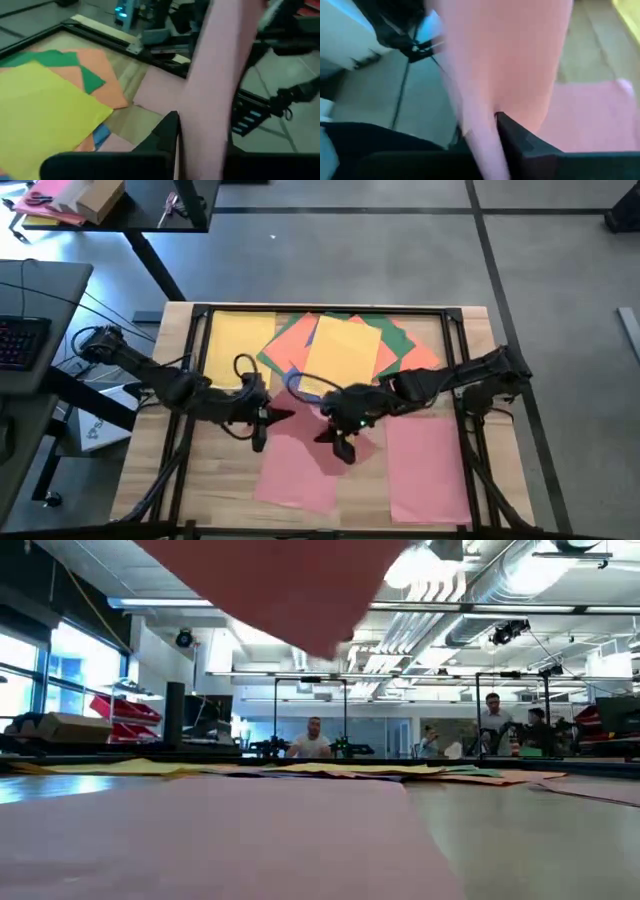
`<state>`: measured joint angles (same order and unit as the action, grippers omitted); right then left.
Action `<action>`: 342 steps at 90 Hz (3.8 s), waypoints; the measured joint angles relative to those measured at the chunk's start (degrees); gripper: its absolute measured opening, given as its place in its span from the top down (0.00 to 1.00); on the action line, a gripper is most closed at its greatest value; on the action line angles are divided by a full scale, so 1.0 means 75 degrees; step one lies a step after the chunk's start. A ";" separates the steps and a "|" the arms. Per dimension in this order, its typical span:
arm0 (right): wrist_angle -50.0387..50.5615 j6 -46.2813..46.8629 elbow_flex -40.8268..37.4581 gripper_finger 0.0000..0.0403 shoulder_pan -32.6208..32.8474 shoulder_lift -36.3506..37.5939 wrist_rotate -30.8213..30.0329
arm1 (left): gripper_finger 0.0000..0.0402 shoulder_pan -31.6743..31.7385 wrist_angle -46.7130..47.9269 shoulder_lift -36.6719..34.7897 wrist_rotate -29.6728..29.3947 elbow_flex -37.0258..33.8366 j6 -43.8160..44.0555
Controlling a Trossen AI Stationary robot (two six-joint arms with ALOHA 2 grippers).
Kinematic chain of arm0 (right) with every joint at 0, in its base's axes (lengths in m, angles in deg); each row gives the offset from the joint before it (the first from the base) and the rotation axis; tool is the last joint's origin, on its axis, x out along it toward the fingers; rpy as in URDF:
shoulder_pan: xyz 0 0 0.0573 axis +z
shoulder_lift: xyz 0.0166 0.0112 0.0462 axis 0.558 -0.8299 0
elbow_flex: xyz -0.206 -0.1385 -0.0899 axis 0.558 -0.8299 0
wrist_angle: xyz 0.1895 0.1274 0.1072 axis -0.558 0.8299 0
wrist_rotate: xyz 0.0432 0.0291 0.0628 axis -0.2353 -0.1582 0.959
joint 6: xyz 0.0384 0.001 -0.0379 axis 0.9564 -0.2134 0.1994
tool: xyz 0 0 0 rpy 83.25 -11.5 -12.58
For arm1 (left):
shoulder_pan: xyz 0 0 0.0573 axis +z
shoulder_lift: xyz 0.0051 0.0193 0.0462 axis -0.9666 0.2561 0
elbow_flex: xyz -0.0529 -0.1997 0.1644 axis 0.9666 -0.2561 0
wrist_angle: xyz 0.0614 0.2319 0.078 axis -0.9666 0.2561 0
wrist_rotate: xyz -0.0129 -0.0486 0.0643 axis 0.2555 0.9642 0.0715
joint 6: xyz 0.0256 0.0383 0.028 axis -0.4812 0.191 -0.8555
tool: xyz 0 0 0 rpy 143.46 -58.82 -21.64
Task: Organize paper
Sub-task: Stack the pink paper on top of the stacked pink papers
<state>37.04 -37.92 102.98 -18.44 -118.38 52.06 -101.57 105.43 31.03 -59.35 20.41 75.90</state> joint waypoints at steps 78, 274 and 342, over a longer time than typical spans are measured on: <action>0.1825 0.4590 -0.1186 1.00 0.0894 0.0089 -0.0445 | 0.57 0.2181 -0.1556 0.1704 0.5618 0.0087 0.0045; 0.3869 1.2174 -0.6913 1.00 0.3059 0.3377 0.2510 | 0.57 0.4569 0.1860 -0.1640 0.1307 -0.0210 -0.3147; 0.4365 1.2277 -0.6939 1.00 0.2682 0.3899 0.2868 | 0.57 0.4569 0.1312 -0.1640 0.1575 -0.0207 -0.3204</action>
<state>69.77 54.16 50.94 1.68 -89.13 73.57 -67.30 115.27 18.73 -47.54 18.86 51.87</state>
